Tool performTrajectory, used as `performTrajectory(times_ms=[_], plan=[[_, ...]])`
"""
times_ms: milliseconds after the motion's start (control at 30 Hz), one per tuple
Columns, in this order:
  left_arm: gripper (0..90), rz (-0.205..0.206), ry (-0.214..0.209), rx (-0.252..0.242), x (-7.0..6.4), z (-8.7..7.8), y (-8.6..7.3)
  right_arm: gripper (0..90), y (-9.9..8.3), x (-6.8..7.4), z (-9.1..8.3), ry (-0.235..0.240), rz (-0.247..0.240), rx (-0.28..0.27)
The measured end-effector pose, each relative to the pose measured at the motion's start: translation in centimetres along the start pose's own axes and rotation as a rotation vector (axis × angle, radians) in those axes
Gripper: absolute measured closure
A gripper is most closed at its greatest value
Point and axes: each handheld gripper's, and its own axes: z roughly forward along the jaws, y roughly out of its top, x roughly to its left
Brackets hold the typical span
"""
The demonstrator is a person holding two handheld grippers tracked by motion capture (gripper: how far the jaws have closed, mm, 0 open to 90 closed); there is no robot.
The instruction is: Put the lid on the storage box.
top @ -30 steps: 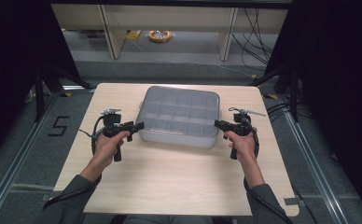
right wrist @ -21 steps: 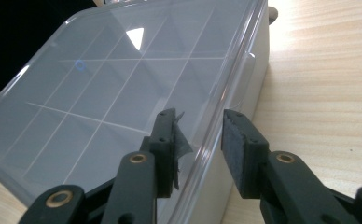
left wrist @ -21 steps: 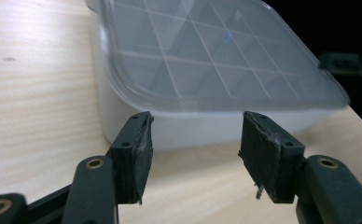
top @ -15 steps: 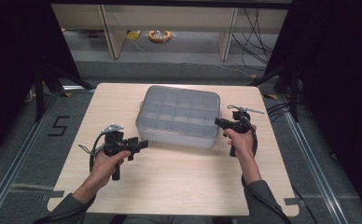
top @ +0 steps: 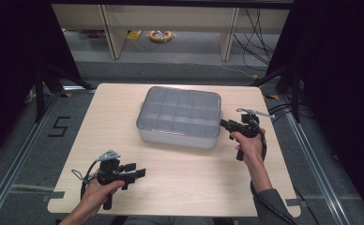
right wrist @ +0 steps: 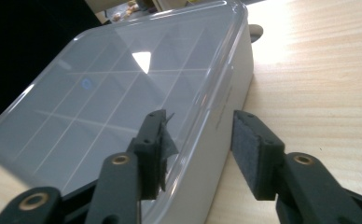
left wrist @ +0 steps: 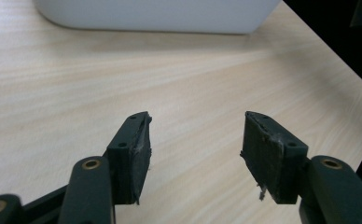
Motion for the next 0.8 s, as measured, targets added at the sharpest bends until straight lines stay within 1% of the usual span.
performTrajectory(times_ms=[33, 67, 100, 133, 200, 233, 267, 300, 333, 367, 400, 433, 467, 500, 533, 567, 600, 633, 667, 700, 733, 767, 800], plan=[[40.8, -0.003, 0.000, -0.006, 0.0, -0.1, -0.2, 52.1, -0.2, 0.6, -0.6, 0.009, 0.066, 0.021], [40.3, -0.003, 0.002, -0.004, 0.0, -0.4, -0.5, 50.0, -0.4, 0.7, -1.0, 0.011, 0.076, 0.027], [39.7, -0.006, 0.005, -0.003, 0.0, -0.6, -0.7, 48.2, -0.7, 1.3, -1.8, 0.018, 0.123, 0.066], [39.2, 0.000, 0.010, -0.003, 0.1, -0.8, -0.9, 46.2, -1.0, 0.7, -1.8, 0.024, 0.033, 0.019], [38.3, 0.005, 0.021, -0.004, 0.0, -1.0, -1.3, 42.6, -1.7, 0.8, -2.6, 0.028, 0.015, 0.015], [37.9, 0.004, 0.023, -0.002, 0.1, -1.1, -1.4, 41.6, -2.1, 0.8, -2.9, 0.037, -0.002, 0.006], [37.2, 0.003, 0.024, 0.004, 0.1, -1.2, -1.6, 40.1, -2.6, 0.8, -3.2, 0.036, -0.024, 0.002], [36.4, -0.005, 0.024, 0.006, 0.1, -1.3, -1.7, 38.9, -3.0, 1.1, -3.7, 0.039, 0.000, 0.015], [35.7, -0.001, 0.028, 0.009, 0.1, -1.3, -1.8, 38.7, -3.5, 0.9, -3.8, 0.030, -0.032, 0.003], [35.1, -0.003, 0.032, 0.010, 0.1, -1.3, -2.0, 37.6, -3.9, 0.8, -3.9, 0.025, -0.042, 0.007], [34.5, 0.008, 0.033, 0.013, 0.0, -1.4, -2.1, 37.3, -4.4, 0.8, -4.3, 0.031, -0.024, 0.039], [34.1, 0.011, 0.040, 0.014, -0.1, -1.4, -2.3, 37.3, -4.8, 0.7, -4.6, 0.029, -0.030, 0.035], [33.4, 0.022, 0.045, 0.011, -0.2, -1.5, -2.4, 37.2, -5.2, 0.5, -4.7, 0.019, -0.056, 0.026], [32.5, 0.039, 0.048, 0.021, -0.3, -1.6, -2.4, 36.4, -5.6, 0.4, -5.0, 0.021, -0.042, 0.048], [31.5, 0.036, 0.048, 0.016, -0.4, -1.6, -2.5, 35.8, -6.0, 0.5, -5.4, 0.021, -0.014, 0.066], [30.8, 0.037, 0.053, 0.016, -0.5, -1.7, -2.6, 35.1, -6.3, 0.4, -5.5, 0.027, -0.015, 0.066], [30.4, 0.040, 0.055, 0.013, -0.6, -1.7, -2.7, 34.4, -6.6, 0.3, -5.6, 0.028, -0.028, 0.061], [30.1, 0.054, 0.053, 0.017, -0.6, -1.8, -2.7, 34.2, -7.0, 0.3, -5.7, 0.021, -0.036, 0.063], [29.8, 0.059, 0.054, 0.020, -0.6, -1.9, -2.8, 34.0, -7.1, 0.3, -5.9, 0.030, -0.056, 0.056], [29.4, 0.053, 0.050, 0.016, -0.7, -1.9, -2.8, 33.4, -7.3, 0.1, -6.0, 0.016, -0.114, 0.065], [29.2, 0.043, 0.055, 0.016, -0.7, -1.9, -2.8, 33.1, -7.6, 0.1, -5.9, 0.026, -0.118, 0.053], [28.8, 0.047, 0.063, 0.008, -0.7, -1.9, -2.8, 32.9, -7.8, 0.3, -6.0, 0.019, -0.107, 0.065], [28.5, 0.063, 0.064, 0.016, -0.6, -2.0, -2.8, 32.9, -8.0, 0.4, -6.0, 0.037, -0.106, 0.061]])
